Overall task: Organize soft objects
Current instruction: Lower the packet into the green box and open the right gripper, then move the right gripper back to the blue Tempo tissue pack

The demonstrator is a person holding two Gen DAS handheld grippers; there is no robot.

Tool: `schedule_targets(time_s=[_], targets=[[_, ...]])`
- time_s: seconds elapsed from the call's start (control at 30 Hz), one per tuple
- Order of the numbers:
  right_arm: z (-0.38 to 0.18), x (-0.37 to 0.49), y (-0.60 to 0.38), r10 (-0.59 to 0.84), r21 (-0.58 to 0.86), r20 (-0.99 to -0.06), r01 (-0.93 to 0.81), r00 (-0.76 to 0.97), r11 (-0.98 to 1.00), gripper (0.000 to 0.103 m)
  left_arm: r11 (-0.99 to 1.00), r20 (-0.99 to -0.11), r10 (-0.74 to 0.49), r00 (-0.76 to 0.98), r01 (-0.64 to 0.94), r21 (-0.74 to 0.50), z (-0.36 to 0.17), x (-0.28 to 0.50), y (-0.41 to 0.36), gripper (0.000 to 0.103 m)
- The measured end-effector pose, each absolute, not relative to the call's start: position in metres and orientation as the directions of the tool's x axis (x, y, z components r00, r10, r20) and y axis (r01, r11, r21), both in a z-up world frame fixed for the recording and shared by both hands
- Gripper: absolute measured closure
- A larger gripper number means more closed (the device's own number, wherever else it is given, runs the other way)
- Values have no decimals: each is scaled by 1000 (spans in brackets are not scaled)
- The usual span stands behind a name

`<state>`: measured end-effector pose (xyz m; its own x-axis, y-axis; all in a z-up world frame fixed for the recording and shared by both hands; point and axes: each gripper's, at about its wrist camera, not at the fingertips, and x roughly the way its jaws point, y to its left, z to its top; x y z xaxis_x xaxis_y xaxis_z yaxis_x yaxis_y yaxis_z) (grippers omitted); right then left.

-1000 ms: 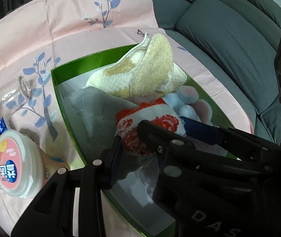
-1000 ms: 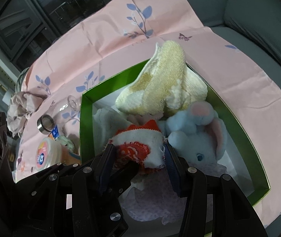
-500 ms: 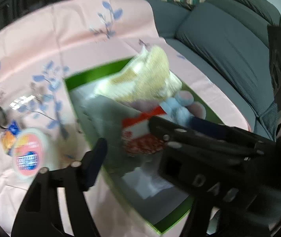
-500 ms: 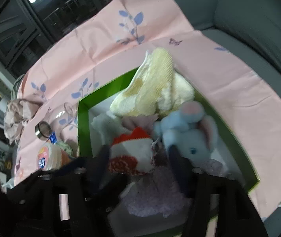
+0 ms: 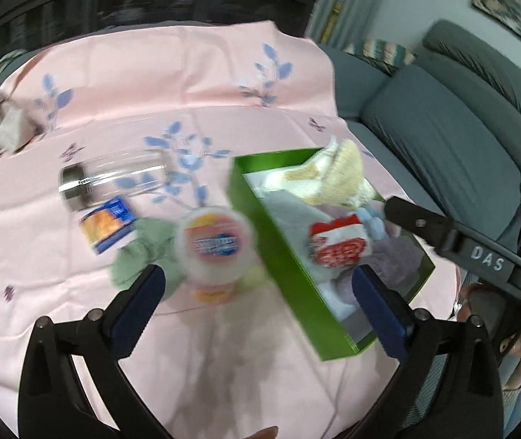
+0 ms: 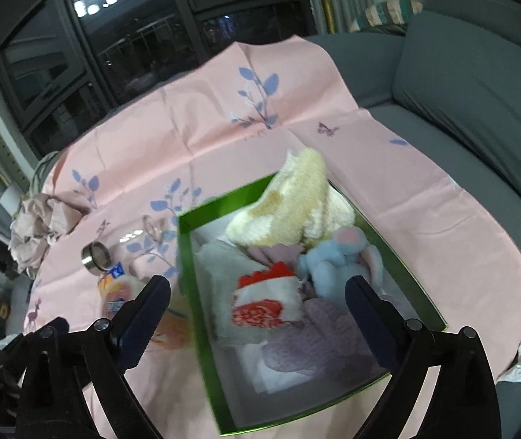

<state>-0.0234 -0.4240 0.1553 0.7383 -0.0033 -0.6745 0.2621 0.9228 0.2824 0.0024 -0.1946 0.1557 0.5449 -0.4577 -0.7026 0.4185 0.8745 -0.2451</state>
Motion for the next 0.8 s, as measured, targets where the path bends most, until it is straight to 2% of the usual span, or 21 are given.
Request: schedule_targets(time_s=[0.23,0.43,0.67,0.8], targets=[[168,-25,-396,27,283,-641,204,767,937,6,934,-720,-344,603,294,-201,148,-1,-118,1],[163,-11,-362,62,264,-662,154,747,952,6,978,-760,-207,616,136,-156,124,5,-47,1],[154,3,-313,70,210,-685,105,725,972,6,982,-762,-135,634,-18,-189,93,14,9,1],[145,10,-288,94,205,-704,75,704,976,6,970,-784,-161,600,-50,-237,81,22,24,1]])
